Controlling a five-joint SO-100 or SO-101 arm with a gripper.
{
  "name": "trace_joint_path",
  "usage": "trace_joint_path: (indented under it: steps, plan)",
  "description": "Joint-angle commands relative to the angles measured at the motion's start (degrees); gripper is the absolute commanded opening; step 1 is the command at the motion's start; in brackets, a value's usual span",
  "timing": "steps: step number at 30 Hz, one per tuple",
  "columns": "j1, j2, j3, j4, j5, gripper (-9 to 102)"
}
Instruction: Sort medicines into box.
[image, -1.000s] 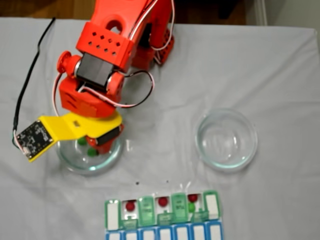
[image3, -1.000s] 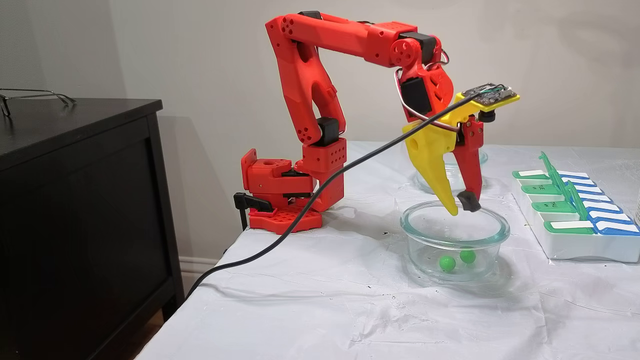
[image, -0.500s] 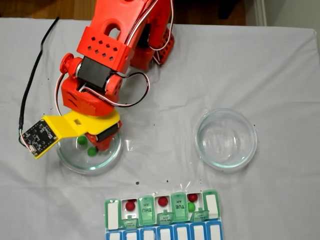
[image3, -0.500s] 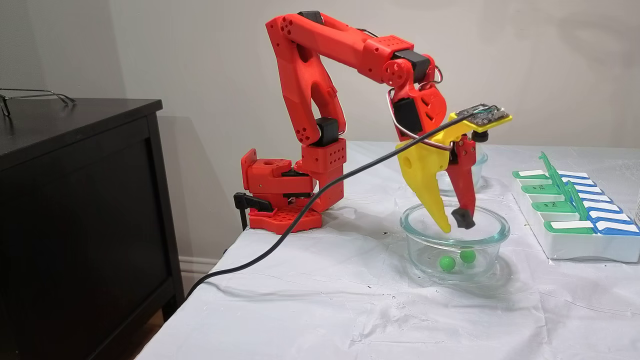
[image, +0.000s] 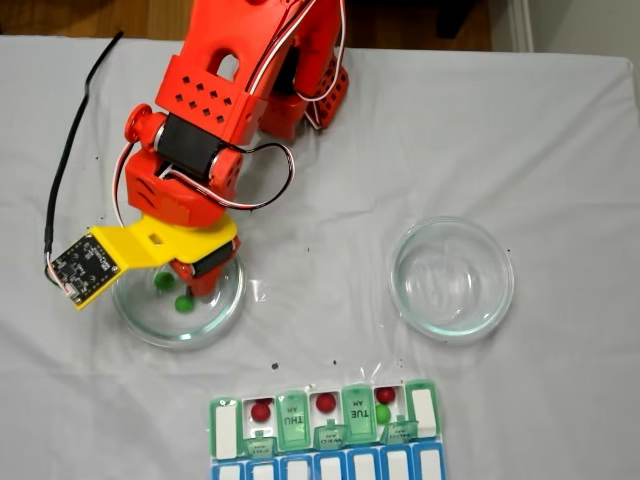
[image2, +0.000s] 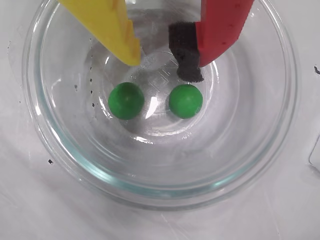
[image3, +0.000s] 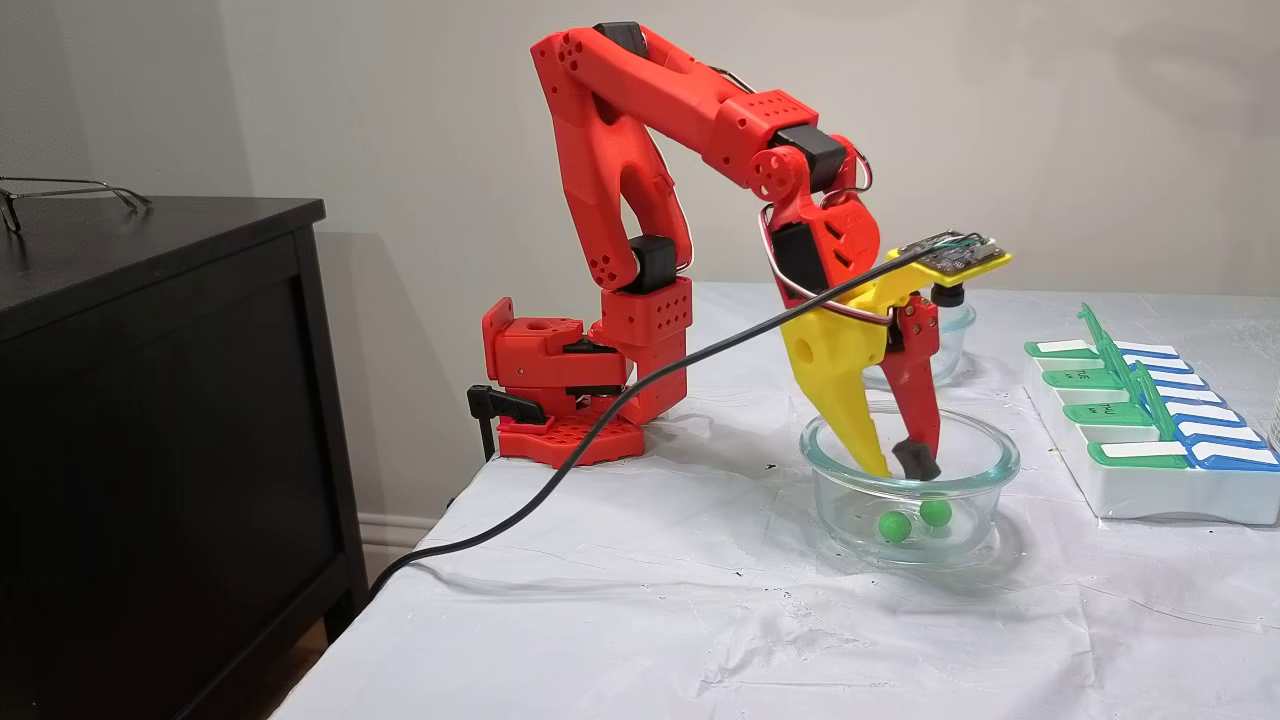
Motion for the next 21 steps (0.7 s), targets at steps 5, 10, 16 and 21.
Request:
trace_joint_path:
  steps: [5,10,16,21]
  plan:
    - [0.44,5.45,0.97,-3.96,-0.62,14]
    - [0.09,4.39,1.32,-6.15,1.05,15]
    - [-0.44,3.52,1.49,-8.00,1.76,14]
    - [-0.70,1.32,0.62,-8.96,1.85,14]
